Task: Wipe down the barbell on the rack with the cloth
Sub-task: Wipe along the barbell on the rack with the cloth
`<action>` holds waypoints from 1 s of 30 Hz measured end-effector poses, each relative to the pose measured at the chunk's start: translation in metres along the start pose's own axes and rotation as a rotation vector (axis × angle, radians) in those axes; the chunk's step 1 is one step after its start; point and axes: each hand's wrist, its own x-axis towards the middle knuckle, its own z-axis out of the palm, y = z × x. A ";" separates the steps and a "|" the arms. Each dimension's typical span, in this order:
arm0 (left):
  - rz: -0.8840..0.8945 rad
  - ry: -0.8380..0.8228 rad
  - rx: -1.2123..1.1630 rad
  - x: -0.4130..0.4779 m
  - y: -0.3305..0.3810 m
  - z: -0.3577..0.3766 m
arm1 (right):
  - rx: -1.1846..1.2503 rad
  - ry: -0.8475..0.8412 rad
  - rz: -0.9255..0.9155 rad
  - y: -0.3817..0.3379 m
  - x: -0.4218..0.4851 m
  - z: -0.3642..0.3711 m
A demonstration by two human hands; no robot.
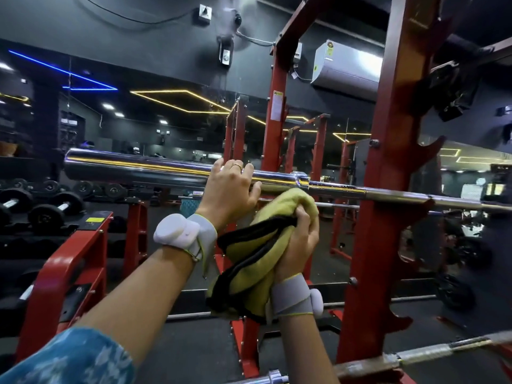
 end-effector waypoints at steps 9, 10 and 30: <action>0.064 0.110 0.010 0.021 0.024 0.002 | -0.947 -0.143 -0.812 -0.041 0.053 0.022; 0.062 0.095 0.016 0.022 0.025 0.005 | -1.139 -0.179 -0.760 -0.042 0.063 0.026; 0.037 0.262 0.049 0.051 0.072 0.055 | -0.959 -0.181 -0.726 -0.031 0.095 -0.051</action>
